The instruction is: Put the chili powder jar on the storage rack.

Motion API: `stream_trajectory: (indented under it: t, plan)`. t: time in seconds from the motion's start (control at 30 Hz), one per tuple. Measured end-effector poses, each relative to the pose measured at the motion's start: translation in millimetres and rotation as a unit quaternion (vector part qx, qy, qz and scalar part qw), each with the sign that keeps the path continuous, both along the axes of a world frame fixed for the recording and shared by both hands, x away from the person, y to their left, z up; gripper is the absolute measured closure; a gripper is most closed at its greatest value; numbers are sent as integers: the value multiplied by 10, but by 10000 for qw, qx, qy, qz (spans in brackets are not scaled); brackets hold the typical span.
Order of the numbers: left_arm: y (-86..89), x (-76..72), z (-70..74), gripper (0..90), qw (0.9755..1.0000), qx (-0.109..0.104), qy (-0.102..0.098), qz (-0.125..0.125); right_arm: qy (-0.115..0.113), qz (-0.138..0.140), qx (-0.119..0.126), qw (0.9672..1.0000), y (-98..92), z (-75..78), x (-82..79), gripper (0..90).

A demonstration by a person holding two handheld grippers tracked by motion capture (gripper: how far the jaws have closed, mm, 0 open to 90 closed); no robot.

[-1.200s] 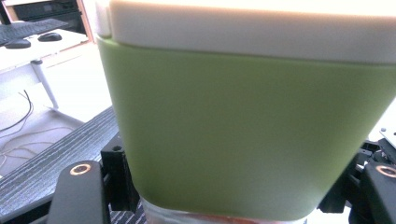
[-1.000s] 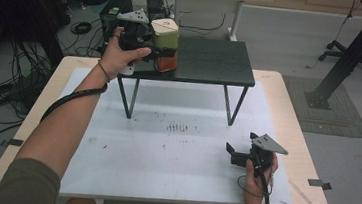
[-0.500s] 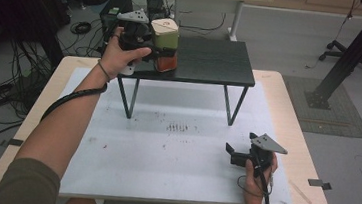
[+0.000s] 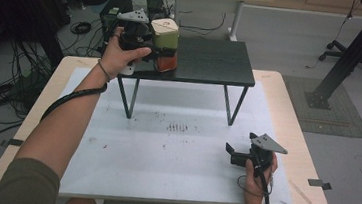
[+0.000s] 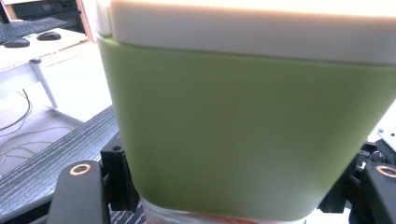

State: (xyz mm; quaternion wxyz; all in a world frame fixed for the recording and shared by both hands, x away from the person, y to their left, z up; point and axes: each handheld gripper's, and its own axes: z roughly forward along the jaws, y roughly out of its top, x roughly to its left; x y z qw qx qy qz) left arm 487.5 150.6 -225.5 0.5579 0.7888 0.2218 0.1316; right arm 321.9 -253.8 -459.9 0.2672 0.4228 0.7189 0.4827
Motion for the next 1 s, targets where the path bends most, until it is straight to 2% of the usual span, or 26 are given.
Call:
stream_trajectory:
  t: [1.0]
  plan:
    - [0, 4, -2, 280, 10000, -15, 34, 0, 9, 8, -13, 10000, 2, 0, 1, 12]
